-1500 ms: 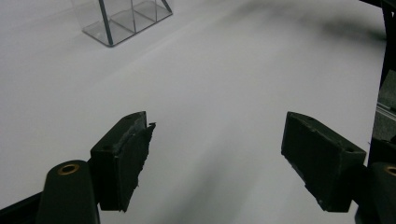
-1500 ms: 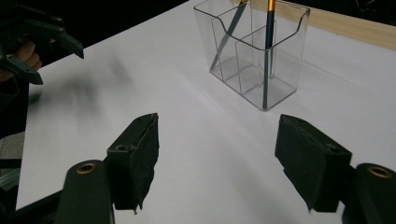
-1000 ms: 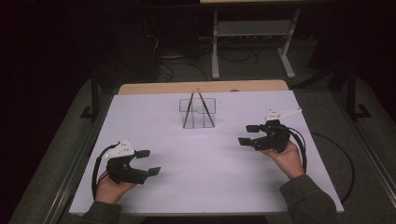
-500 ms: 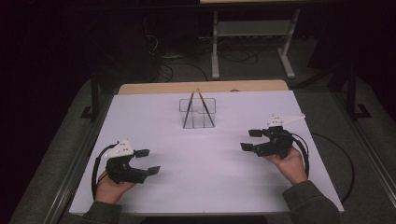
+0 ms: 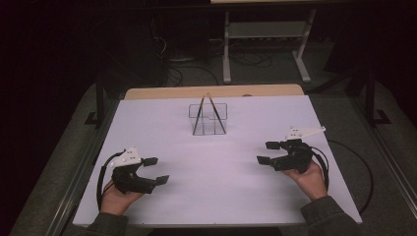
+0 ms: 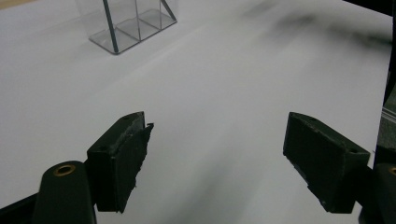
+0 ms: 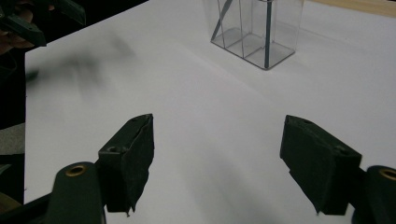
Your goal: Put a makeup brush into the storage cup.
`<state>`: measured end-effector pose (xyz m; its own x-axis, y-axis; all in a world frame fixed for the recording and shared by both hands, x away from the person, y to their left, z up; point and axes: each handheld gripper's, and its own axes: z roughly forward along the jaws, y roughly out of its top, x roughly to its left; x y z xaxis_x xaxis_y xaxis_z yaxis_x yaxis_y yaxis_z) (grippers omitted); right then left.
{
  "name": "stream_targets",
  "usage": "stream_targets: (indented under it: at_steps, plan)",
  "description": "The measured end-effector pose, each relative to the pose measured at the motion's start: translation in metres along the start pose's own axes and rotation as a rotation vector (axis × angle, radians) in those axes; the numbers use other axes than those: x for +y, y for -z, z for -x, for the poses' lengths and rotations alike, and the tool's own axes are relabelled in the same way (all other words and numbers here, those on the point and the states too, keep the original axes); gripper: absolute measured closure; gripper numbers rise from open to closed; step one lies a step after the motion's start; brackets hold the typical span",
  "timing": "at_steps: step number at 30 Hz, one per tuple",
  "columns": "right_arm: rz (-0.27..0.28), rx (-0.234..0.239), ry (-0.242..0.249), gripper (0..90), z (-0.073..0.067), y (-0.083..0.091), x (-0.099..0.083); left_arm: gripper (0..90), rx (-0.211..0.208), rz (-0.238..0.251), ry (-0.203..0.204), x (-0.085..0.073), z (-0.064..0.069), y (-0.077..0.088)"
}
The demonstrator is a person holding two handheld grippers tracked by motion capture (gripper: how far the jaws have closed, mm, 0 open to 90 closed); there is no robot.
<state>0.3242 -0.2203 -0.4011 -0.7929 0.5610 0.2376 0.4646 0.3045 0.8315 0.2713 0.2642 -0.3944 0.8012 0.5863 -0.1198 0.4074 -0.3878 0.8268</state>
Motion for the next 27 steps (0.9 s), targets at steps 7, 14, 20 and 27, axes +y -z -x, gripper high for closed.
stream_targets:
  at_steps: [7,14,20,27]
  plan:
    - [0.005,-0.005,-0.007,25.0,-0.001,0.003,-0.009,20.9,0.002,0.000,-0.006,0.000,-0.001,0.001]
    - [0.005,-0.016,-0.017,24.6,0.000,0.007,-0.017,20.8,0.000,0.000,0.007,-0.001,0.000,0.001]
    - [0.009,-0.020,-0.026,24.6,0.000,0.011,-0.023,20.8,-0.002,-0.007,-0.007,-0.001,0.000,0.000]
    - [0.007,-0.018,-0.027,24.3,-0.001,0.012,-0.025,20.7,-0.002,-0.005,-0.002,-0.002,0.000,0.001]
